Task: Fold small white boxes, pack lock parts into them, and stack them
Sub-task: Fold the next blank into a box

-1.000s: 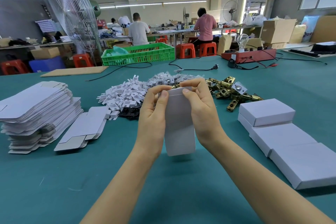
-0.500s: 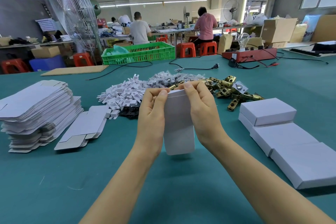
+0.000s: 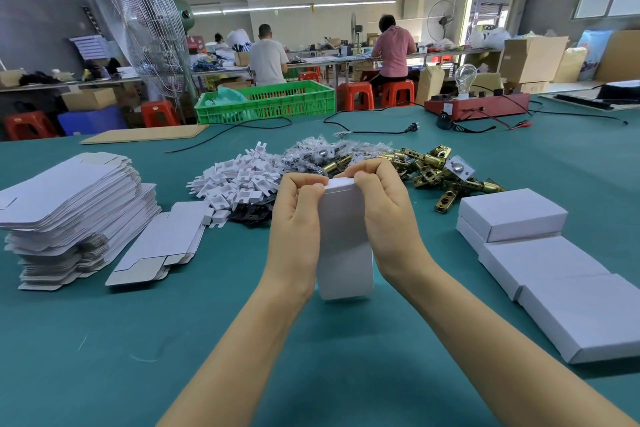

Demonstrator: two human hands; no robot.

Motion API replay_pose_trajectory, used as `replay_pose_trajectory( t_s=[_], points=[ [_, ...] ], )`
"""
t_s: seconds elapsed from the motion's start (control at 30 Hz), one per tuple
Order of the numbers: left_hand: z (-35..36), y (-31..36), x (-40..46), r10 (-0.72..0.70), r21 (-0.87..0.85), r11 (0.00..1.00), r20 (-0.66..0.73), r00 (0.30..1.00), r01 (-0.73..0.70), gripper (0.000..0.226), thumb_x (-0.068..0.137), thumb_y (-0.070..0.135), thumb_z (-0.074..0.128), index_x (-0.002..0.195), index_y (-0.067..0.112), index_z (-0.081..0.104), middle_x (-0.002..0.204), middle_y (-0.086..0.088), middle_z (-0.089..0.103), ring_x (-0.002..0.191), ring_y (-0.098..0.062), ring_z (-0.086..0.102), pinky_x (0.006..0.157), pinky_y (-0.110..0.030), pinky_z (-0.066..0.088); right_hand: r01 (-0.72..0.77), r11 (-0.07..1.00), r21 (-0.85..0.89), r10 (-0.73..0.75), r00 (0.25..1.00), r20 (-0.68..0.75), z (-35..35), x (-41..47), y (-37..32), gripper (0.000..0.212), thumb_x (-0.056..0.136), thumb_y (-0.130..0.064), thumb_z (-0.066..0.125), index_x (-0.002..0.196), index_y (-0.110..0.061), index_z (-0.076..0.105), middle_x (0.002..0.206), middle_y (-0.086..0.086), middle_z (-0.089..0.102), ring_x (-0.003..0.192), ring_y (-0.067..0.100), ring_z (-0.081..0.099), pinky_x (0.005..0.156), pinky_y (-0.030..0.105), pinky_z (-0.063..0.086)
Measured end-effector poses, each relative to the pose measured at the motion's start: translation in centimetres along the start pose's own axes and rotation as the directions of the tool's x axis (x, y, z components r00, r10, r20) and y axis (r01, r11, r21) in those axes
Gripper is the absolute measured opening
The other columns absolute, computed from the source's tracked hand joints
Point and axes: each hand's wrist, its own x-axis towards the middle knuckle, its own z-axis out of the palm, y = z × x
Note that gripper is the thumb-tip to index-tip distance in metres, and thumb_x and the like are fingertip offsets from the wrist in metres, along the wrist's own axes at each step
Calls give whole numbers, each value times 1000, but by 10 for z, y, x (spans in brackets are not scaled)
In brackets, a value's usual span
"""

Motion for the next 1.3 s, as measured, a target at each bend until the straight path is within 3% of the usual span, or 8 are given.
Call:
replay_pose_trajectory(
  t_s=[0.47, 0.63, 0.73, 0.8, 0.87, 1.03, 1.17, 1.3],
  points=[
    [0, -3, 1, -12, -34, 999, -51, 999, 10, 17, 79, 33, 43, 80, 39, 59, 91, 3, 57, 82, -16, 49, 74, -40, 38, -12, 1000, -1, 12, 1000, 28, -2, 0, -2, 17, 83, -19, 41, 93, -17, 54, 90, -7, 59, 74, -4, 50, 62, 9, 39],
    [2, -5, -4, 310, 84, 947, -1, 951, -309, 15, 92, 28, 43, 99, 25, 56, 88, 26, 59, 80, 4, 53, 70, -10, 41, -130, 989, -73, 127, 991, -38, -1, 2, -5, 38, 97, -44, 38, 80, -13, 54, 88, -2, 57, 71, 4, 49, 66, 25, 38],
    [-4, -9, -2, 442, 191, 881, -8, 897, -432, 15, 91, 16, 42, 94, 22, 56, 86, 26, 58, 81, 4, 51, 72, -10, 37, -277, 926, -258, 304, 950, 70, -3, 5, -8, 47, 96, -63, 25, 76, -30, 53, 93, -5, 58, 85, 9, 60, 81, 34, 49],
    [-9, -13, 0, 488, 263, 844, -14, 873, -467, 16, 92, 15, 42, 92, 18, 57, 87, 19, 60, 84, 0, 52, 75, -15, 38, -387, 857, -340, 459, 873, 165, -6, 6, -11, 49, 90, -72, 21, 81, -35, 53, 90, 0, 61, 71, 16, 69, 69, 32, 57],
    [-12, -18, 2, 508, 306, 821, -3, 862, -483, 17, 94, 15, 42, 92, 11, 59, 88, 12, 59, 85, -4, 53, 76, -17, 38, -473, 829, -298, 540, 817, 204, -8, 6, -12, 42, 93, -63, 30, 85, -30, 54, 83, 5, 60, 53, 18, 67, 51, 23, 52],
    [-11, -35, -1, 583, 452, 709, 55, 811, -541, 21, 93, 24, 42, 89, 10, 57, 104, -2, 54, 104, -11, 49, 92, -16, 35, -626, 777, 62, 600, 767, 226, -12, 10, -4, 12, 88, -4, 52, 94, 1, 61, 93, 17, 60, 73, 26, 62, 58, 31, 58],
    [-13, -54, -1, 395, 477, 823, -92, 914, -308, 41, 92, 33, 50, 127, 11, 48, 137, 0, 36, 130, -5, 32, 110, -20, 23, -658, 745, 108, 619, 743, 256, -21, 12, 10, 16, 82, 5, 52, 93, 3, 63, 88, 18, 67, 67, 26, 63, 56, 27, 54],
    [-28, -61, 8, 4, 106, 994, -3, 1000, -4, 25, 95, 13, 62, 114, 28, 55, 116, 7, 66, 98, 4, 63, 80, -14, 49, -491, 867, -83, 496, 835, 240, -26, 9, 32, 42, 73, 12, 47, 104, -6, 67, 92, 6, 71, 84, 26, 63, 70, 27, 49]
  ],
)
